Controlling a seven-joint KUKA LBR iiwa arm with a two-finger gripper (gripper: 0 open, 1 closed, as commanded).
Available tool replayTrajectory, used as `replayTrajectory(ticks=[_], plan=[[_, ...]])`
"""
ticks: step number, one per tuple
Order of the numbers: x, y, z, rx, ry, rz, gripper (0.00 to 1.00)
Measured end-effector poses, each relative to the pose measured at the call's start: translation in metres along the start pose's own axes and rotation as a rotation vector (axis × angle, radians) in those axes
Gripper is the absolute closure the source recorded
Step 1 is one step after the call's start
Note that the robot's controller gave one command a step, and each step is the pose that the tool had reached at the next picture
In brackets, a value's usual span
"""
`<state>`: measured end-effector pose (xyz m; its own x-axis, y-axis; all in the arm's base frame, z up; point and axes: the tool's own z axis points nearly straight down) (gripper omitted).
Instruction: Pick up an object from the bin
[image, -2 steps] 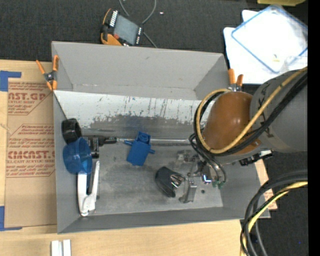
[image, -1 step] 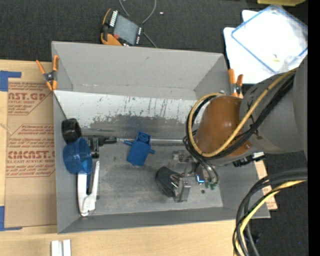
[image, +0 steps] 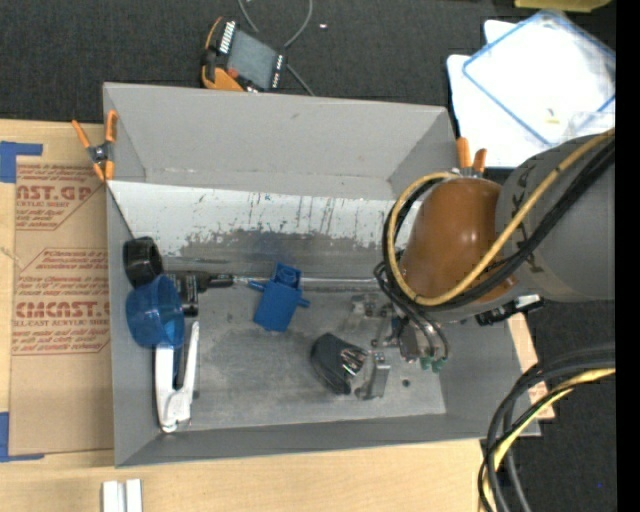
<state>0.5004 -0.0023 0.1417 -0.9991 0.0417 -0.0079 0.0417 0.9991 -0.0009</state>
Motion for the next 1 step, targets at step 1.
replayTrajectory(ticks=[1], plan=[[0.0138,-0.0043,0.0565,0.002,0.004,0.373,0.0]])
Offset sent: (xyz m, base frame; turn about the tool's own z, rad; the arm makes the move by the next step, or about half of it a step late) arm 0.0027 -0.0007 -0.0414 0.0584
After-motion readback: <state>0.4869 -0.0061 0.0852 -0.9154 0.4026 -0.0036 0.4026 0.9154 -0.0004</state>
